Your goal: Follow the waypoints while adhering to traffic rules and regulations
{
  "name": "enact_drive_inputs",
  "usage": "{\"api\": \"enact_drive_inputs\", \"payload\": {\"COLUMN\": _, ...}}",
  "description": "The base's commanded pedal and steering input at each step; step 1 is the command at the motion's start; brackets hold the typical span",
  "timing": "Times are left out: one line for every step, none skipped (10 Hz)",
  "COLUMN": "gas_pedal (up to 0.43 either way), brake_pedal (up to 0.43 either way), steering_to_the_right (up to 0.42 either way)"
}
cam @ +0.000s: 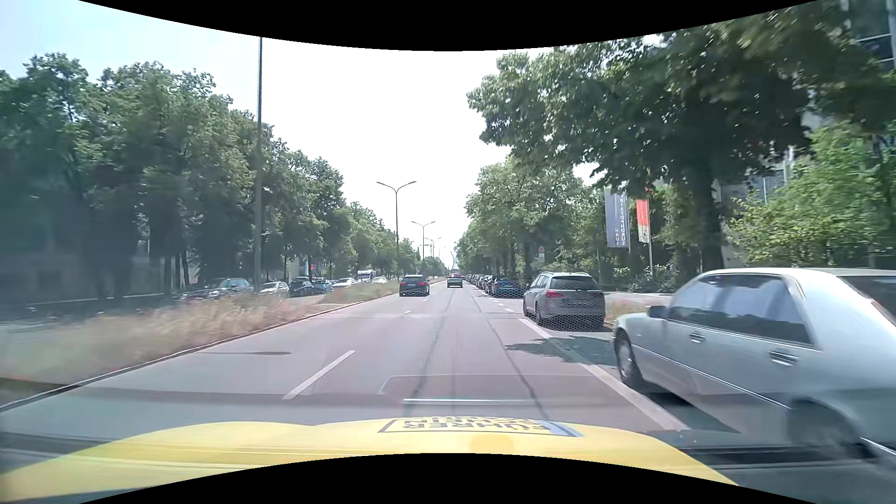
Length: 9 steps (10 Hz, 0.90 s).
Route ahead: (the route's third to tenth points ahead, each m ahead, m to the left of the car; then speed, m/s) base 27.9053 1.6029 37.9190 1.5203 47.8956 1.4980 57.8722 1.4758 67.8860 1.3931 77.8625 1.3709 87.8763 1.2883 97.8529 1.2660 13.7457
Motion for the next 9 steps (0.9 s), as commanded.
{"api": "enact_drive_inputs", "payload": {"gas_pedal": 0.067, "brake_pedal": 0.000, "steering_to_the_right": 0.001}}
{"api": "enact_drive_inputs", "payload": {"gas_pedal": 0.067, "brake_pedal": 0.000, "steering_to_the_right": 0.001}}
{"api": "enact_drive_inputs", "payload": {"gas_pedal": 0.067, "brake_pedal": 0.000, "steering_to_the_right": 0.001}}
{"api": "enact_drive_inputs", "payload": {"gas_pedal": 0.067, "brake_pedal": 0.000, "steering_to_the_right": 0.000}}
{"api": "enact_drive_inputs", "payload": {"gas_pedal": 0.067, "brake_pedal": 0.000, "steering_to_the_right": -0.001}}
{"api": "enact_drive_inputs", "payload": {"gas_pedal": 0.067, "brake_pedal": 0.000, "steering_to_the_right": -0.001}}
{"api": "enact_drive_inputs", "payload": {"gas_pedal": 0.067, "brake_pedal": 0.000, "steering_to_the_right": -0.001}}
{"api": "enact_drive_inputs", "payload": {"gas_pedal": 0.067, "brake_pedal": 0.000, "steering_to_the_right": -0.001}}
{"api": "enact_drive_inputs", "payload": {"gas_pedal": 0.067, "brake_pedal": 0.000, "steering_to_the_right": -0.001}}
